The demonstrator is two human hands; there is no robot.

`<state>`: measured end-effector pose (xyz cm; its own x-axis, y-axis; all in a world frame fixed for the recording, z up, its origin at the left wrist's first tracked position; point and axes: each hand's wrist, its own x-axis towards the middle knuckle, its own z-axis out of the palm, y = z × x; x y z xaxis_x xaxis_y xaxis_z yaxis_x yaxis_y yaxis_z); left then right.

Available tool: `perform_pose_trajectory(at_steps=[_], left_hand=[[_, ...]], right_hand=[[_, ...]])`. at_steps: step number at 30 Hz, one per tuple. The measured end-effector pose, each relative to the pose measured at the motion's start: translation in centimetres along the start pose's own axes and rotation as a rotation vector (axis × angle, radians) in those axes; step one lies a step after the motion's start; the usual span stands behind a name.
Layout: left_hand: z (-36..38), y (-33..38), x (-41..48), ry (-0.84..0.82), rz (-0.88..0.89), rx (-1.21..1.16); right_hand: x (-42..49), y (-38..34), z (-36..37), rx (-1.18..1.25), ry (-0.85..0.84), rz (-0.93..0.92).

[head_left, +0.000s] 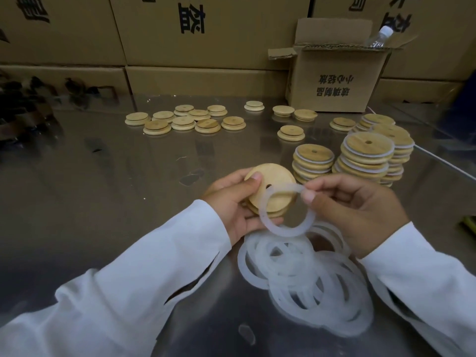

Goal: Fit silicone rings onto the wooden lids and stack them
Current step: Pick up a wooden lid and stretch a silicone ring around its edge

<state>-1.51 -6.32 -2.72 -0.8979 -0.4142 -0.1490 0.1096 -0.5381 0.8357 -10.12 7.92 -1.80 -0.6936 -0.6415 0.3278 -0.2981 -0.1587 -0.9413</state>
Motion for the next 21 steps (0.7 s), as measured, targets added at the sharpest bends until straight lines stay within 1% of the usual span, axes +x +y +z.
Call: perform_pose_trajectory(at_steps=[2,4,8,13,17,21], left_hand=[[0.1,-0.1,0.0,-0.05,-0.057,0.004],[0.1,-0.2,-0.2,-0.103,-0.092,0.048],[0.3,-0.7,-0.9,-0.207,-0.013,0.191],[0.6,-1.2,-1.0,-0.23,0.027,0.249],[0.9,-1.2,-1.0,-0.218,0.028,0.242],[0.9,-1.1,-1.1,-0.237,0.025,0.227]], right_hand=[[0.2,0.1,-0.2,0.055,0.055,0.054],[0.3,0.3,-0.3,0.037,0.105,0.088],[0.3,0.3,-0.2,0.01,0.156,0.092],[0.2,-0.1,-0.1,-0.036,0.173,0.045],[-0.1,-0.3,0.3,-0.098,0.176,-0.038],[0.0,-0.1,0.3,-0.115,0.173,-0.038]])
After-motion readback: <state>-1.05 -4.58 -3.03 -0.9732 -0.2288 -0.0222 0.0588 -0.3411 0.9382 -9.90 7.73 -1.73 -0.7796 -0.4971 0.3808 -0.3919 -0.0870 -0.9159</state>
